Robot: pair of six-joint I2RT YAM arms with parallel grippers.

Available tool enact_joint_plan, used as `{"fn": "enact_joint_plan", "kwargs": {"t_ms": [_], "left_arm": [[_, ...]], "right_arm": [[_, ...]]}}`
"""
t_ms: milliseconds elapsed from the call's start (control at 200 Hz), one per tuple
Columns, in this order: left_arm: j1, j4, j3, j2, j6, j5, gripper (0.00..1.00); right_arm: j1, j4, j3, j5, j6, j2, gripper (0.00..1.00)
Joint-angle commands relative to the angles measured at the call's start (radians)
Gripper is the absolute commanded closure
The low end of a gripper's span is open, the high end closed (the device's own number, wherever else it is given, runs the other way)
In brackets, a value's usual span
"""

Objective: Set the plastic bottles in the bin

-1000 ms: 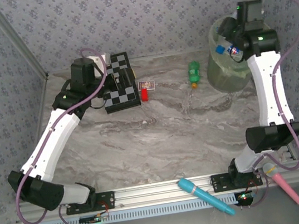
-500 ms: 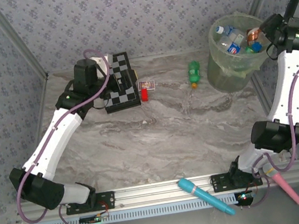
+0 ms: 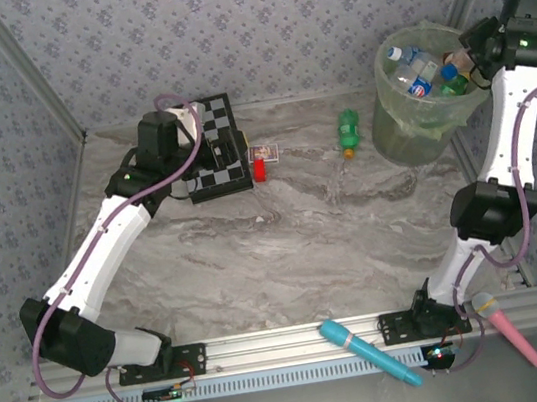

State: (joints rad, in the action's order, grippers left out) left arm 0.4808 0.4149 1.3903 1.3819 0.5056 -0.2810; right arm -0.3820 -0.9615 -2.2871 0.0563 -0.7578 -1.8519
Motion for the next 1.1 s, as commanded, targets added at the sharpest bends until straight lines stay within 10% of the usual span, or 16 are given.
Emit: {"fn": "enact_joint_plan", "kwargs": {"t_ms": [0, 245, 410, 1094], "left_arm": [[0.002, -0.026, -0.002, -0.033, -0.004, 0.003, 0.0], [-0.007, -0.024, -0.004, -0.033, -0.001, 0.012, 0.0], [-0.01, -0.021, -0.003, -0.032, -0.001, 0.011, 0.0], [-0.011, -0.043, -0.042, -0.051, 0.01, 0.003, 0.0]], "right_arm": [[0.017, 0.0, -0.048, -0.026, -0.046, -0.032, 0.43], [0.023, -0.036, -0.067, -0.048, -0.045, -0.087, 0.39], [0.026, -0.076, -0.102, -0.069, -0.01, -0.094, 0.0], [0.064, 0.053, -0.101, -0.079, 0.317, -0.048, 0.0]]}}
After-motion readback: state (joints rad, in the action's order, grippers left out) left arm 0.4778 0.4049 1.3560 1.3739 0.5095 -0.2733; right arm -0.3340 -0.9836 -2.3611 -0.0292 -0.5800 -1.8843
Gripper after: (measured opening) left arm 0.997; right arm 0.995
